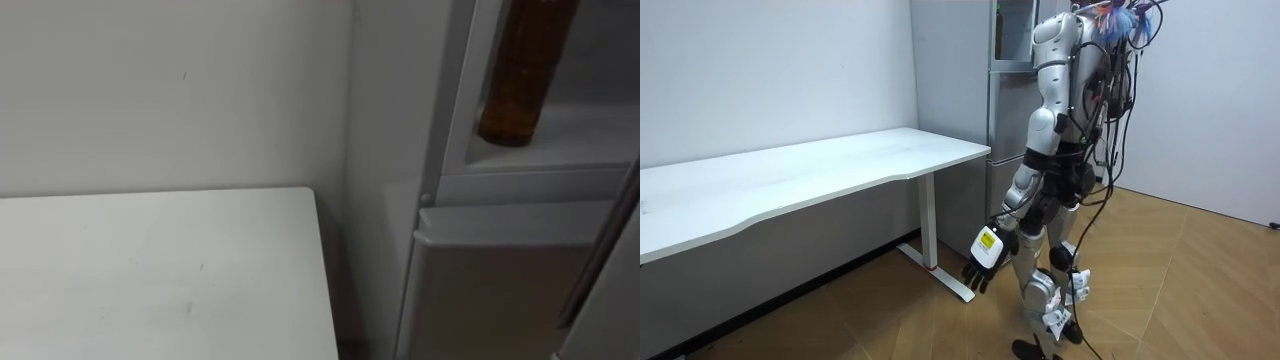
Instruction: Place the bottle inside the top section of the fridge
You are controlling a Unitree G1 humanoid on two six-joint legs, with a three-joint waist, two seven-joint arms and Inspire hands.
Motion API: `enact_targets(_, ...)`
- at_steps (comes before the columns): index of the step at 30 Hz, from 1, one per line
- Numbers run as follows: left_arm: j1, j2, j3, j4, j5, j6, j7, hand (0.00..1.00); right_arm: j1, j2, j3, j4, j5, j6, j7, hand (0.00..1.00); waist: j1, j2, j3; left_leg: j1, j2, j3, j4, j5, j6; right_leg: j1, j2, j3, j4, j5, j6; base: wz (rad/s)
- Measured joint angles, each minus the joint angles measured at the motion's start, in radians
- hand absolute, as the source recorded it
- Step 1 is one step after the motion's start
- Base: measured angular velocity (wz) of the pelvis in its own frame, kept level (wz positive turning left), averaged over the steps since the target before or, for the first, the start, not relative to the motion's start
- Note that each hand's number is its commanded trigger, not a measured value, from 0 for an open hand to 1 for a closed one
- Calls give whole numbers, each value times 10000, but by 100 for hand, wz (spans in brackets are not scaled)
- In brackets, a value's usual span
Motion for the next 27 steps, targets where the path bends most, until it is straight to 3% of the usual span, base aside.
enact_targets(3,-158,7,-252,172,1,-2,-18,0,-12,3,216,-98,-102,-1,5,0,34,5,-9,0,-14,-5,-73,-4,-8,-53,28,55,0,4,-7,-11)
enact_targets(6,-83,32,-510,209,26,20,-16,0,-39,91,673,-284,-661,-2,29,0,238,81,-96,-25,12,-8,-33,0,-14,-206,67,144,14,43,-66,-26)
enact_targets(10,84,59,-653,208,63,15,-23,0,-45,143,1138,-346,-798,-3,440,0,285,91,-124,50,80,-27,69,-1,-15,-125,71,87,14,57,-88,-13)
enact_targets(14,17,131,-886,259,-5,6,-18,0,-170,250,1850,-457,-806,-20,855,0,383,100,-128,3,155,-94,211,-12,-39,-106,60,-72,16,112,-171,-4)
enact_targets(22,-36,141,-945,194,-4,0,-240,0,-181,356,2246,-538,-806,-19,1441,0,425,90,-104,-111,190,-257,300,-33,-133,-138,76,-166,-31,189,-247,2)
enact_targets(27,-65,212,-1357,154,-4,0,-288,0,-181,461,2372,-539,-806,-21,1655,0,416,104,-104,-205,184,-311,445,-29,-140,-155,87,-236,-23,214,-290,1)
